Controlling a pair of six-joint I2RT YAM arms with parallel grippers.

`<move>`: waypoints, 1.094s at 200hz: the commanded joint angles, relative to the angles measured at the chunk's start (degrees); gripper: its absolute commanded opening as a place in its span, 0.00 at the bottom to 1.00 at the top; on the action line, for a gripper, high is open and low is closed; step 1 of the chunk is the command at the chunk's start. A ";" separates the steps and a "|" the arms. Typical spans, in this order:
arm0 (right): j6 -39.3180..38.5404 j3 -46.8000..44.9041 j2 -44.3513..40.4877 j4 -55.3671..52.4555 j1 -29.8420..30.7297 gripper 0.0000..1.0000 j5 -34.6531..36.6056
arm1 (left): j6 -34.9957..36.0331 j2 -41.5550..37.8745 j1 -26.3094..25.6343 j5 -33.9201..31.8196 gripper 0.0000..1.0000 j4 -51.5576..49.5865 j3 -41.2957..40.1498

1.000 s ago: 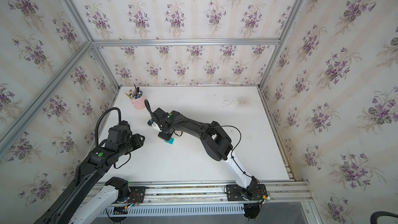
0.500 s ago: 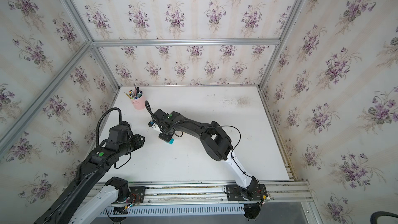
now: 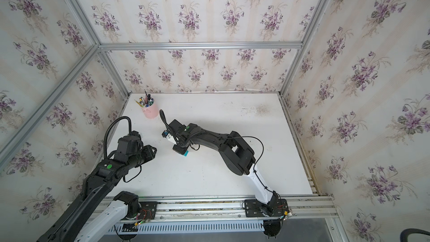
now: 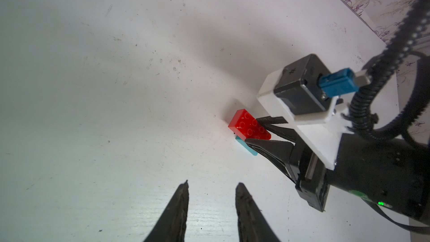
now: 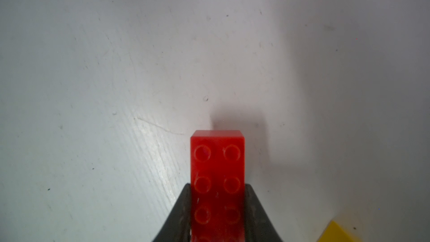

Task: Assemble the letter r with lego
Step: Assemble the lego brick with the lego brick, then pick up the lego brick from the center of the board.

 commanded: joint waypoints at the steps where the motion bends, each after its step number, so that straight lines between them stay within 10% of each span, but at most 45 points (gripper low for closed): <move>1: 1.87 -2.89 -0.89 0.34 0.11 0.26 -1.68 | -0.17 -0.07 0.03 -0.23 0.37 0.00 -0.19; 219: 3.49 -9.53 -7.28 5.78 -0.25 0.51 3.14 | -0.13 0.63 0.20 0.39 0.37 0.21 0.95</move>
